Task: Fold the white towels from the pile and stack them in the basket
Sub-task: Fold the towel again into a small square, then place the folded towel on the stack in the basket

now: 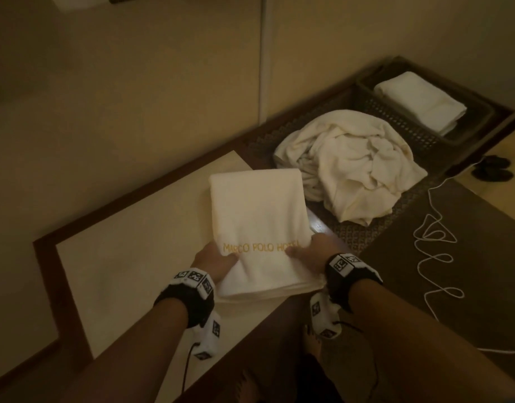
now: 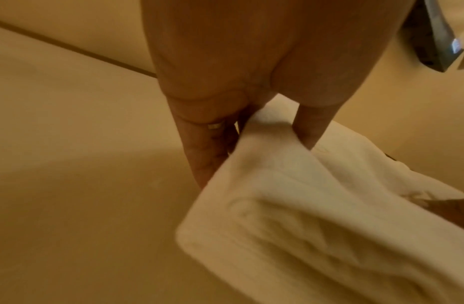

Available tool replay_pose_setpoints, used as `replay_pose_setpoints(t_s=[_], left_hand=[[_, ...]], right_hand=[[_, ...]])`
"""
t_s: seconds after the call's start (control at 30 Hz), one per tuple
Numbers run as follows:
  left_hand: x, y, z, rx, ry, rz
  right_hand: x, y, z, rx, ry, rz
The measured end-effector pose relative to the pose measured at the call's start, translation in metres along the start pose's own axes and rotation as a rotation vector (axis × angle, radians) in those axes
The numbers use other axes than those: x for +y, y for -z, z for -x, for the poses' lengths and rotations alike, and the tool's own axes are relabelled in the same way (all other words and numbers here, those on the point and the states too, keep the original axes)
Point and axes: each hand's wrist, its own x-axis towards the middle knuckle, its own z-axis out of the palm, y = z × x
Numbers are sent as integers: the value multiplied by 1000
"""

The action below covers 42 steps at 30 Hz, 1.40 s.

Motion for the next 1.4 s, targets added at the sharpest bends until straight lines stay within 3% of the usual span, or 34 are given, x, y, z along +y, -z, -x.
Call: replay_pose_setpoints(t_s=[0.1, 0.2, 0.5, 0.7, 1.1, 1.4], left_hand=[[15, 2, 13, 90, 15, 151], [40, 2, 26, 173, -54, 228], [155, -7, 51, 290, -294, 214], [259, -67, 60, 258, -464, 148], [466, -259, 68, 47, -640, 81], [575, -352, 54, -83, -728, 100]], right_hand=[[-3, 2, 11, 8, 51, -147], [-5, 15, 19, 99, 87, -278], [32, 104, 32, 333, 184, -382], [117, 181, 27, 441, 192, -523], [341, 332, 7, 659, 44, -640], [441, 405, -29, 761, -37, -660]])
